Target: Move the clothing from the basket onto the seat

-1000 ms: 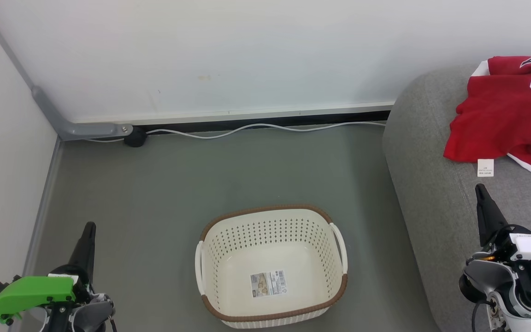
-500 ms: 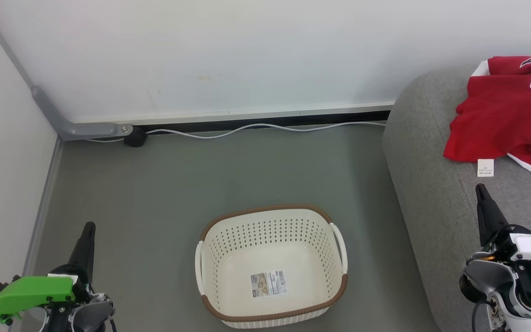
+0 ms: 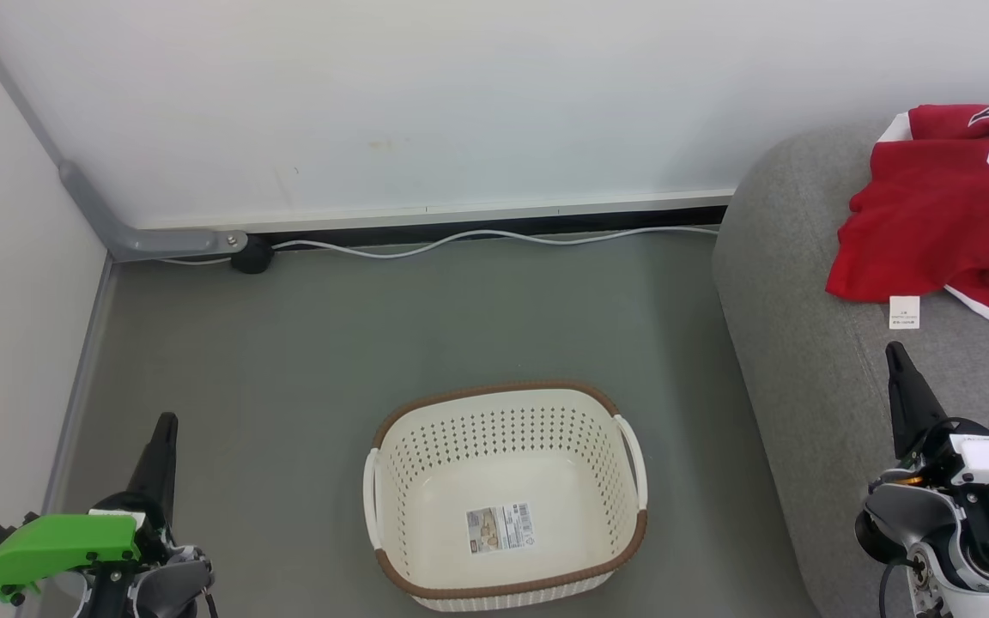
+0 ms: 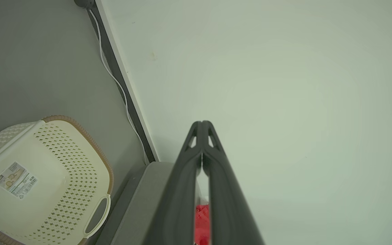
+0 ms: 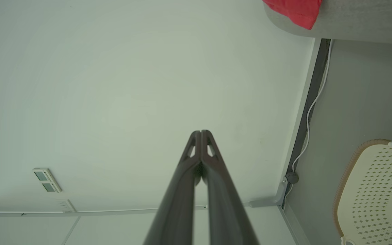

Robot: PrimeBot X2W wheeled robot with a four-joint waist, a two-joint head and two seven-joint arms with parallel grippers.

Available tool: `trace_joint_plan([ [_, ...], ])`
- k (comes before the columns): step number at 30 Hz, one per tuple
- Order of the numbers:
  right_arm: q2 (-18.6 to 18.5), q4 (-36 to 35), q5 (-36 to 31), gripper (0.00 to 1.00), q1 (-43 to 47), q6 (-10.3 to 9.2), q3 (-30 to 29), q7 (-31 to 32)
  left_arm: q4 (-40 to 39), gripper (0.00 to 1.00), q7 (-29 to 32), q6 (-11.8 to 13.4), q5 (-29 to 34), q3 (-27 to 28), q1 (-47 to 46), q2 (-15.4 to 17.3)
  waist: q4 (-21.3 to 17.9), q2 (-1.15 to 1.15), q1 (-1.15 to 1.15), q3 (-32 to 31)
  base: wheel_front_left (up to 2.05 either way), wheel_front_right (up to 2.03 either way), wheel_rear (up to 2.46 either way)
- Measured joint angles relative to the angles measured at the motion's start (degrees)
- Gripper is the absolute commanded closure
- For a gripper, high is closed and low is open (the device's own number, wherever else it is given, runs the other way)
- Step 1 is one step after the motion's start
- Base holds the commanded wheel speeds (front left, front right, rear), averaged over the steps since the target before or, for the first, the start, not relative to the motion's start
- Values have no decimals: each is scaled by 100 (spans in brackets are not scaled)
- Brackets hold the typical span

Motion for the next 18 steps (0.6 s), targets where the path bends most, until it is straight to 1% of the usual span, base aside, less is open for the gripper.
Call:
trace_joint_plan([
  [18,3,-1,-7,100,0,0,-10,14,-3,100,0,0,0,7,0,-18,0,0,0,0,0,0,0],
])
